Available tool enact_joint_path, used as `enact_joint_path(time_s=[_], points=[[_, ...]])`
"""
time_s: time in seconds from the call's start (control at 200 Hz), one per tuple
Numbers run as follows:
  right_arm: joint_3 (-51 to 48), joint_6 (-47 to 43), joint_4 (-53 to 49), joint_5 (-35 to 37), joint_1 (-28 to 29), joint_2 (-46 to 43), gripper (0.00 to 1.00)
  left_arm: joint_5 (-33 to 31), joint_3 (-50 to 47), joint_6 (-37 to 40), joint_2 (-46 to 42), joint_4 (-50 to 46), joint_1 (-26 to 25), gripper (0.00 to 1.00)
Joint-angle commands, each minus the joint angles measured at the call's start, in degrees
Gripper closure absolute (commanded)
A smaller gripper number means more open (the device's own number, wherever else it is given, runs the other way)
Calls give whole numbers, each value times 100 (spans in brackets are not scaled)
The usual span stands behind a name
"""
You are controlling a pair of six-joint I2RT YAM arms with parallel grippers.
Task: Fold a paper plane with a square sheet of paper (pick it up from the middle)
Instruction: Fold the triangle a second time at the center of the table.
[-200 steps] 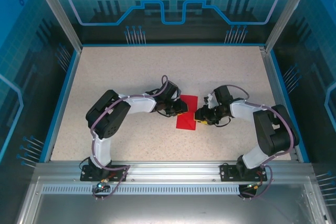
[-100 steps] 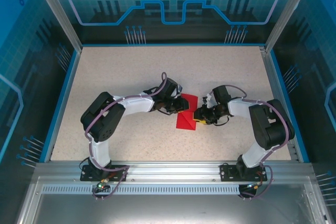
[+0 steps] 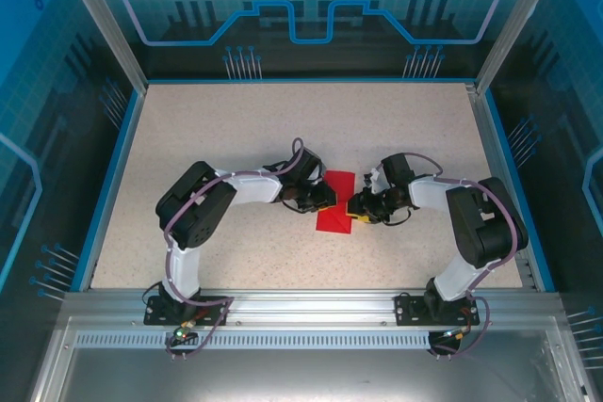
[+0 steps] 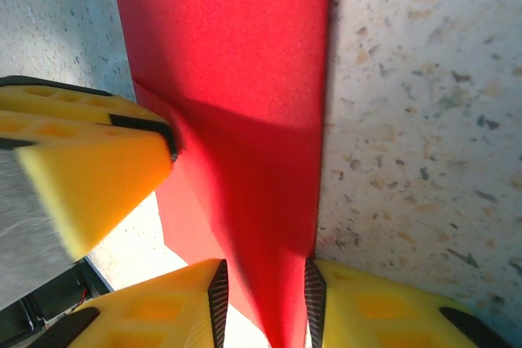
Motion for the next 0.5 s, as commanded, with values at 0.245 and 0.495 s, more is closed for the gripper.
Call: enact_joint_path(time_s=[0.245, 0.495], points=[[51, 168, -58, 196, -62, 31, 64, -175, 90, 223, 131, -394, -36, 81], [19, 338, 126, -24, -21, 6, 67, -166, 90, 205, 101, -372, -33, 81]])
